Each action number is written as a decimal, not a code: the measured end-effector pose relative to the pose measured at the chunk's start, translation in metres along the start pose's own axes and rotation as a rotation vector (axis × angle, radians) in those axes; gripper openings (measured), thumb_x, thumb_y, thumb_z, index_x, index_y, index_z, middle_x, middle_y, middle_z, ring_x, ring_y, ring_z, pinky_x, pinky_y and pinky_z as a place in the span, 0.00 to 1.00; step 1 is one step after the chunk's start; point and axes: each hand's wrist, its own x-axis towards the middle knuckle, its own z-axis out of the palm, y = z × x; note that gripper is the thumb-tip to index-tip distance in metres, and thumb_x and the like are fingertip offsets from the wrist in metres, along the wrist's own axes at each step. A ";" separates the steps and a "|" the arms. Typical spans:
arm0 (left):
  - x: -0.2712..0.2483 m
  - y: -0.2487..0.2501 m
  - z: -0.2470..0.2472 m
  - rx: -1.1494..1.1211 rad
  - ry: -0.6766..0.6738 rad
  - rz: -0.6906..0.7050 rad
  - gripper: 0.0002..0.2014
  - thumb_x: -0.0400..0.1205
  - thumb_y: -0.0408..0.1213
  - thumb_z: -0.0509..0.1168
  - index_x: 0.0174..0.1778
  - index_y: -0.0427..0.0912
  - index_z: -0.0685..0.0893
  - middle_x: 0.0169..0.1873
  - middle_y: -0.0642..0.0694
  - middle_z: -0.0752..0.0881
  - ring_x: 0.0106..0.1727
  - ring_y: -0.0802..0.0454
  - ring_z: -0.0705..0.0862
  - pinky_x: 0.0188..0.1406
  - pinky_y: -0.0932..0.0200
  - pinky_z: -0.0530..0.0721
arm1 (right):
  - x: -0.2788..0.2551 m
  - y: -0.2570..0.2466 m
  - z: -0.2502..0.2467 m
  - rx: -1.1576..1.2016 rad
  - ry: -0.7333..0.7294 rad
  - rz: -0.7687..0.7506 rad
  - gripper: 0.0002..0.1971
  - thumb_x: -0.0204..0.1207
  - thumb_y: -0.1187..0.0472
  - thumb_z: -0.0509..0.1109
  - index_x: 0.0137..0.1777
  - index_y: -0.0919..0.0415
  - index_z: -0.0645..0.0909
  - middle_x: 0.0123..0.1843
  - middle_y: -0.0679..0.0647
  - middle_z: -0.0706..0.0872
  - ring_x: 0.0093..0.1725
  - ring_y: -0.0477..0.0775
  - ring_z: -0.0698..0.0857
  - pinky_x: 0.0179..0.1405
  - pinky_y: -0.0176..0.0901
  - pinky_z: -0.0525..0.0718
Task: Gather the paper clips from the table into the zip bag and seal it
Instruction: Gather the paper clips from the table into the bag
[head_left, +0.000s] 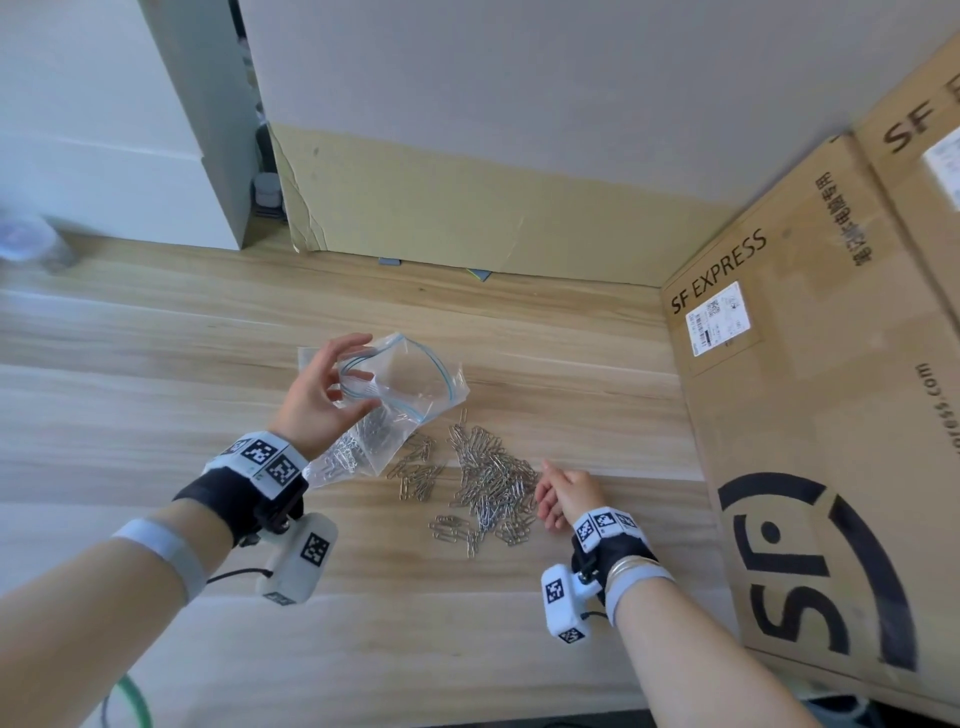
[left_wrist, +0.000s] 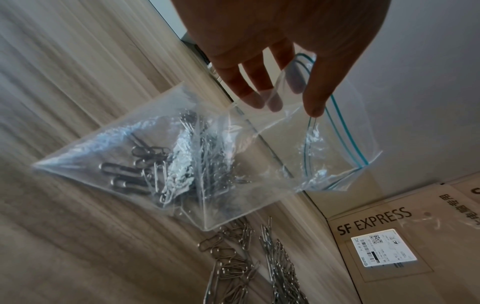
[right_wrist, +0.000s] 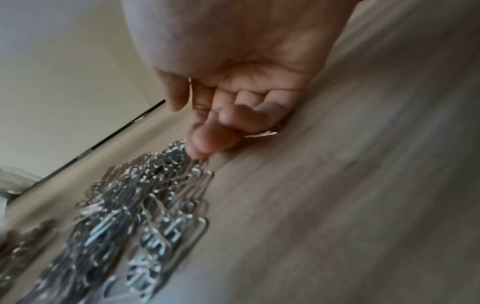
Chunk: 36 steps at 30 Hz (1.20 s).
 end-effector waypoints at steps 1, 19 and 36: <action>-0.001 0.000 0.000 0.007 -0.001 -0.002 0.38 0.68 0.24 0.74 0.58 0.72 0.69 0.54 0.72 0.80 0.52 0.61 0.85 0.57 0.52 0.83 | 0.000 0.000 0.001 0.021 -0.022 0.000 0.25 0.83 0.49 0.54 0.31 0.64 0.79 0.20 0.54 0.82 0.15 0.49 0.79 0.14 0.33 0.74; -0.005 0.003 -0.003 0.000 0.011 0.004 0.39 0.68 0.24 0.73 0.56 0.76 0.70 0.54 0.71 0.80 0.54 0.48 0.85 0.59 0.41 0.82 | -0.001 -0.011 0.006 -0.142 -0.468 0.112 0.27 0.78 0.41 0.58 0.34 0.61 0.86 0.28 0.53 0.90 0.26 0.49 0.87 0.21 0.31 0.81; -0.006 0.000 -0.005 -0.005 0.000 0.004 0.38 0.69 0.25 0.73 0.57 0.75 0.70 0.53 0.76 0.80 0.54 0.49 0.85 0.59 0.43 0.82 | 0.004 -0.031 0.020 0.094 -0.579 0.094 0.18 0.80 0.49 0.59 0.45 0.61 0.86 0.34 0.49 0.92 0.34 0.46 0.90 0.34 0.32 0.86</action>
